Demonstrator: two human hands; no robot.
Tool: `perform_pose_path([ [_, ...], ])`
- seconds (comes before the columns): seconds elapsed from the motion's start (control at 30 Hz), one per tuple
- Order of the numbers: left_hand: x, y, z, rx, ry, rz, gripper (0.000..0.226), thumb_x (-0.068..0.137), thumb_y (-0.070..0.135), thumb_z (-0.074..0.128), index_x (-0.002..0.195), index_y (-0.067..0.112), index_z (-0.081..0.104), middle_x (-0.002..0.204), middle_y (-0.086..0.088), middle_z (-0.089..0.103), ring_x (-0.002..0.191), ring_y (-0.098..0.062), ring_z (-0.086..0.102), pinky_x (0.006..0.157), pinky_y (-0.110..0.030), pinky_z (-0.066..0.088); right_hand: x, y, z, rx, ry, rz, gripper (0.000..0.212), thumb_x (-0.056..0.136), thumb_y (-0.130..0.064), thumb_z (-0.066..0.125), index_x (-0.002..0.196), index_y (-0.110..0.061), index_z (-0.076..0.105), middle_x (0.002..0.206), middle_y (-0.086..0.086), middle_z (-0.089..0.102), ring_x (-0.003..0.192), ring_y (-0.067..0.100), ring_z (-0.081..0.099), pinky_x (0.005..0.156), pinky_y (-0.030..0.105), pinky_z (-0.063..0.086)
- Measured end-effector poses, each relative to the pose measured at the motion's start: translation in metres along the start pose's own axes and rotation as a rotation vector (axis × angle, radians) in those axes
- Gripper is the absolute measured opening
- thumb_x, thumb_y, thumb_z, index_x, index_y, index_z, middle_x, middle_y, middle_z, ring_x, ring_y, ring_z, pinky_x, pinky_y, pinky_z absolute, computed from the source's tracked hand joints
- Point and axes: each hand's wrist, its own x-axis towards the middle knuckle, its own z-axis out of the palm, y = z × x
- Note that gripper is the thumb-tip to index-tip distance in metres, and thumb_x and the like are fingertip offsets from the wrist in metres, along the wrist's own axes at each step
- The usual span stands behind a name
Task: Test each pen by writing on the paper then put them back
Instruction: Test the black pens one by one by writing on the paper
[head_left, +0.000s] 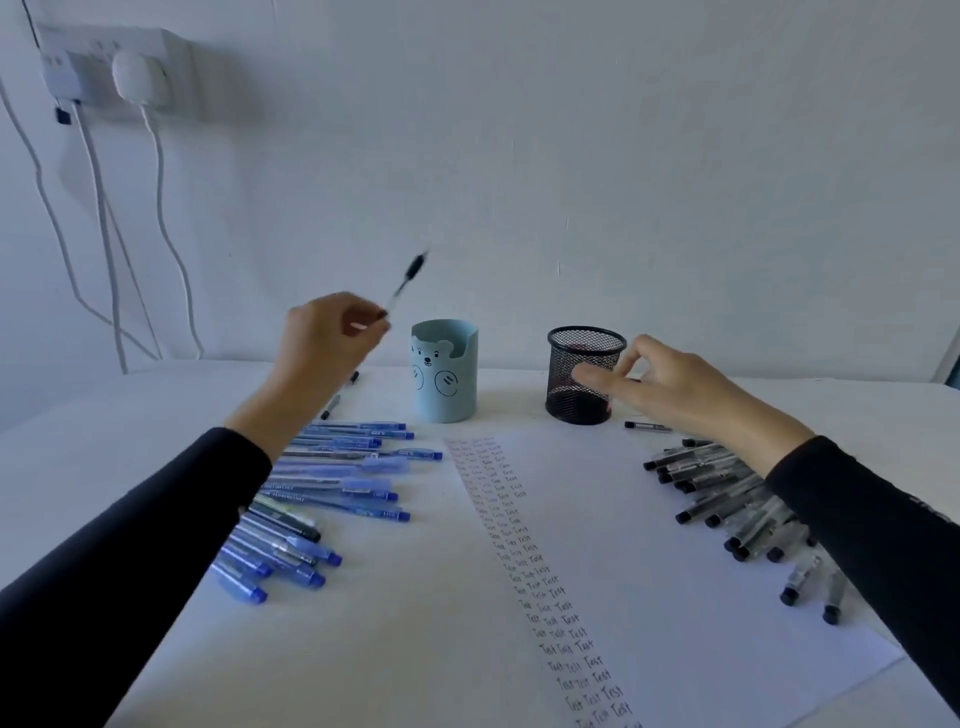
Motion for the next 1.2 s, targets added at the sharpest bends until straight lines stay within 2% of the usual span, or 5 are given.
perform_pose_path([
  [0.2, -0.005, -0.091, -0.004, 0.400, -0.207, -0.229, 0.027, 0.086, 0.011, 0.065, 0.060, 0.014, 0.062, 0.058, -0.008, 0.058, 0.056, -0.027, 0.052, 0.061, -0.033, 0.049, -0.008, -0.023, 0.016, 0.136, -0.067, -0.127, 0.053, 0.077, -0.069, 0.059, 0.083, -0.017, 0.052, 0.043, -0.017, 0.039, 0.042, 0.004, 0.033, 0.053, 0.027, 0.025],
  [0.43, -0.011, -0.103, -0.002, 0.486, -0.290, -0.250, 0.048, 0.086, 0.004, 0.060, 0.044, 0.013, 0.038, 0.044, -0.003, 0.035, 0.044, -0.021, 0.034, 0.047, -0.024, 0.028, -0.012, -0.033, 0.028, 0.210, -0.189, -0.241, 0.026, 0.093, -0.056, 0.049, 0.107, -0.037, 0.059, 0.076, -0.009, 0.063, 0.062, -0.003, 0.054, 0.070, 0.024, 0.042],
  [0.6, -0.010, -0.092, -0.006, 0.476, -0.272, -0.179, 0.027, 0.093, 0.028, 0.060, 0.082, 0.006, 0.070, 0.084, -0.011, 0.068, 0.077, -0.029, 0.062, 0.070, -0.038, 0.053, -0.005, -0.029, 0.034, 0.482, -0.179, -0.081, 0.057, 0.102, -0.053, 0.018, 0.125, -0.018, 0.057, 0.087, 0.013, 0.074, 0.072, 0.018, 0.067, 0.072, 0.028, 0.048],
  [0.77, -0.027, -0.032, 0.005, 0.289, -0.427, -0.034, 0.027, 0.094, 0.039, 0.056, 0.085, 0.017, 0.069, 0.081, 0.004, 0.067, 0.076, -0.015, 0.063, 0.074, -0.031, 0.052, -0.009, -0.025, 0.046, 0.723, -0.334, 0.055, 0.049, 0.104, -0.045, 0.032, 0.120, -0.007, 0.059, 0.095, 0.019, 0.074, 0.077, 0.024, 0.068, 0.067, 0.033, 0.057],
  [1.2, -0.064, -0.017, 0.040, 0.164, -0.800, 0.177, 0.077, 0.064, 0.095, 0.033, 0.120, 0.048, 0.055, 0.129, 0.027, 0.052, 0.120, -0.001, 0.046, 0.109, -0.037, 0.036, -0.025, -0.029, 0.097, 0.426, -0.025, -0.148, 0.046, 0.090, -0.019, 0.067, 0.048, -0.010, 0.049, 0.049, -0.002, 0.059, 0.049, 0.009, 0.053, 0.052, 0.020, 0.041],
])
